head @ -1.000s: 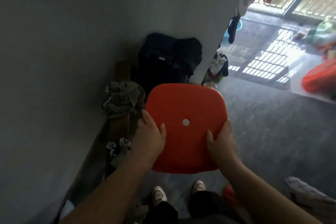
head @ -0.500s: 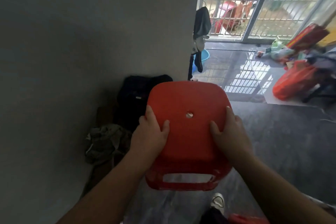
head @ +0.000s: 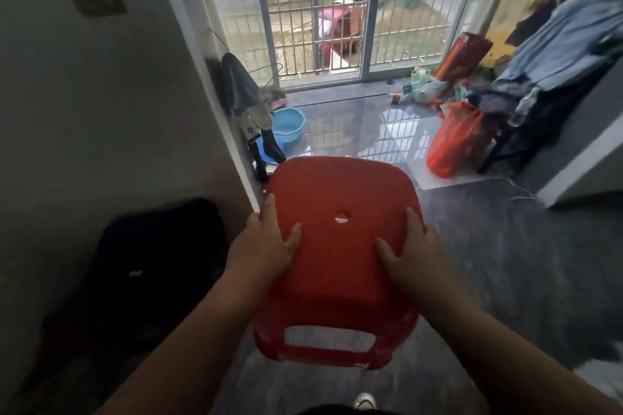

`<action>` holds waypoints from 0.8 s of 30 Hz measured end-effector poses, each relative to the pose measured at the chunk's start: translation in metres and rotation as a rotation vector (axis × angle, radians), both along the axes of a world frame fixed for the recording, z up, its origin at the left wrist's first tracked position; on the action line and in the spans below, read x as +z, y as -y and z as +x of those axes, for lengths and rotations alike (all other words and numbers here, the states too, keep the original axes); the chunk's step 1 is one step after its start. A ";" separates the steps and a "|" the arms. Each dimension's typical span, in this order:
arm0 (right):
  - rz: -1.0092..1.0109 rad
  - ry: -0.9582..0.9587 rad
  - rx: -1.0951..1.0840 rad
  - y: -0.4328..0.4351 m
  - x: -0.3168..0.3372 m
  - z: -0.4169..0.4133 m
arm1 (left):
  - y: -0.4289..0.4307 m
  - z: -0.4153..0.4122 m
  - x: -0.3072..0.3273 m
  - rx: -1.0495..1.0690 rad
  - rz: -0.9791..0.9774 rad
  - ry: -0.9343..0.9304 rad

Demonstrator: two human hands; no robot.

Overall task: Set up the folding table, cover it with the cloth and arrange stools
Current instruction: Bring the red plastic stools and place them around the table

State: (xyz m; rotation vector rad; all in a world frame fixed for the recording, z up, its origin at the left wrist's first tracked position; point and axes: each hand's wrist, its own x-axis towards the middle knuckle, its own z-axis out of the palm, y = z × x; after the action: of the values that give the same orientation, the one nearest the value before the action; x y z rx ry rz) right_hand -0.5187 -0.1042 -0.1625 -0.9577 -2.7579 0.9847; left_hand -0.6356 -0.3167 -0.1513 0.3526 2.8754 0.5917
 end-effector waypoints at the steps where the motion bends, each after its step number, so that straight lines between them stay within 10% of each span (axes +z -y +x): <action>1: 0.006 0.004 -0.017 -0.017 0.001 -0.009 | -0.018 -0.013 -0.002 -0.018 0.006 -0.001; 24: -0.027 -0.154 -0.774 -0.235 -0.001 -0.204 | -0.361 -0.308 -0.004 -0.677 0.075 -0.054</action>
State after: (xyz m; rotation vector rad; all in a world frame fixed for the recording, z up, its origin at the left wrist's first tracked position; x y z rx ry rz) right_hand -0.7227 0.1304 -0.1634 -1.6694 -1.9508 0.8849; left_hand -0.9436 0.0448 -0.1549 1.2892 2.5322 0.5526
